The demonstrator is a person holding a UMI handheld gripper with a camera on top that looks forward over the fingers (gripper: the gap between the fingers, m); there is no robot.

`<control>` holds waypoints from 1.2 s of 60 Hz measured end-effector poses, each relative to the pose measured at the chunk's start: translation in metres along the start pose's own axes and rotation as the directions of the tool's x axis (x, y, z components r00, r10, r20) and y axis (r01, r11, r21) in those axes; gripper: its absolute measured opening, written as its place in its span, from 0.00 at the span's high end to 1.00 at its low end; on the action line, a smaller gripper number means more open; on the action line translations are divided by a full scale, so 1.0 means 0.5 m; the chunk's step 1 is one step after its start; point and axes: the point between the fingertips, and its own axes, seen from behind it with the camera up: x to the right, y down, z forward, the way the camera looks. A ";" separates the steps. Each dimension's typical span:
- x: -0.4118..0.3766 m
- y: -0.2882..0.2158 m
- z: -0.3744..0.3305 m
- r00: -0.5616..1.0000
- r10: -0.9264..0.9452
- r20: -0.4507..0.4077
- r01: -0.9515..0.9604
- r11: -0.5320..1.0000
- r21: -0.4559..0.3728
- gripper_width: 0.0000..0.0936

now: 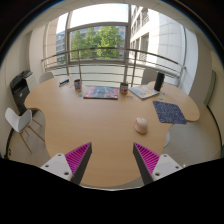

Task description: Arrange mouse

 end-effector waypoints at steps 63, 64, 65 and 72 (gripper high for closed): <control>0.340 -0.042 0.641 1.000 0.010 0.027 -0.013 0.997 0.082 0.53; 0.338 -0.044 0.640 0.999 0.010 0.036 -0.013 0.997 0.077 0.54; 0.334 -0.046 0.640 0.999 0.014 0.048 -0.018 0.997 0.073 0.55; 0.327 -0.126 0.597 0.994 -0.010 0.111 -0.004 0.991 0.132 0.55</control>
